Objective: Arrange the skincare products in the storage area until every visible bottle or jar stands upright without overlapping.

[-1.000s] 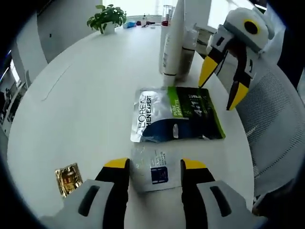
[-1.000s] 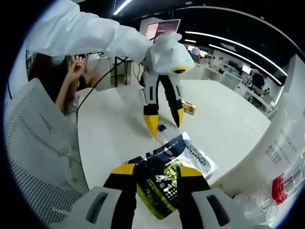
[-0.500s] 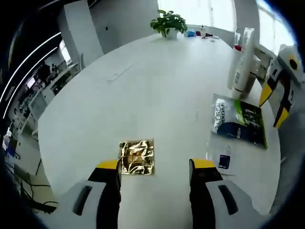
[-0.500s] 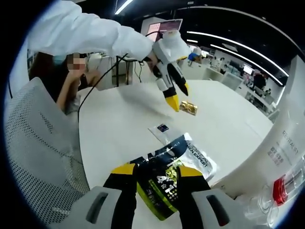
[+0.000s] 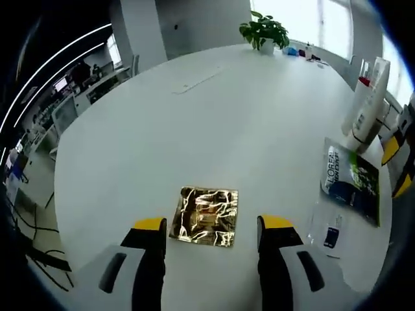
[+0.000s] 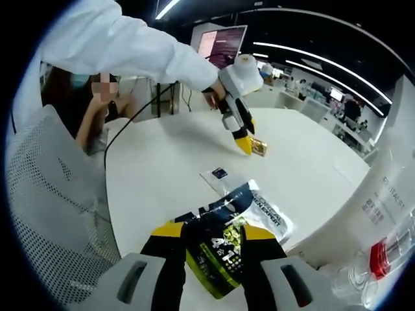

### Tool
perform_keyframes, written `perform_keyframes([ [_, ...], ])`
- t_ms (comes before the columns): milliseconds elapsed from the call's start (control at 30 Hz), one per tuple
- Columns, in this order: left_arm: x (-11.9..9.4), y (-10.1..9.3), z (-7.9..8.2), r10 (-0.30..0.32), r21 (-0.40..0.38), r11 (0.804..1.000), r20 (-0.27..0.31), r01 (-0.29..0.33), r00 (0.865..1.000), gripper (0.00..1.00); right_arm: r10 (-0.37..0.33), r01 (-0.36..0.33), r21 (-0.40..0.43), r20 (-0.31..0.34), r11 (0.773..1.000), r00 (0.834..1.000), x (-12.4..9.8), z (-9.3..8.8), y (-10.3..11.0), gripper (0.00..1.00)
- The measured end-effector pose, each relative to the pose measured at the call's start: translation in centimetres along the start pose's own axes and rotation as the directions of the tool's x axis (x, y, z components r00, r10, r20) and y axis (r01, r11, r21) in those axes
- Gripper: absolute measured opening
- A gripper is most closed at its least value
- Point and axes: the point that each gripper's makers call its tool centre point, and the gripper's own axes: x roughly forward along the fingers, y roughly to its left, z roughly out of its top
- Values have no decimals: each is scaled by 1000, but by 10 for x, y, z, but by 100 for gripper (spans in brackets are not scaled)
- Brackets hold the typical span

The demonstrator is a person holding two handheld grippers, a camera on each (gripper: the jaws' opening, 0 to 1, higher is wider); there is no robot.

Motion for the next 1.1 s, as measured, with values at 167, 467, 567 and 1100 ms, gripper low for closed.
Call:
perform_keyframes([
  [167, 5, 3, -4, -20, -44, 999, 11, 20, 1000, 51, -12, 12, 17, 9, 1000, 1000, 0, 1, -4, 26],
  [467, 9, 2, -4, -36, -86, 996, 20, 37, 999, 53, 1, -1, 16, 2, 1000, 1000, 1, -1, 0, 26],
  [567, 7, -1, -6, -39, -85, 996, 21, 41, 999, 51, 4, -4, 16, 2, 1000, 1000, 1, -1, 0, 26],
  [1100, -10, -3, -23, -35, -94, 995, 6, 35, 999, 37, -14, 14, 0, 5, 1000, 1000, -1, 1, -4, 26],
])
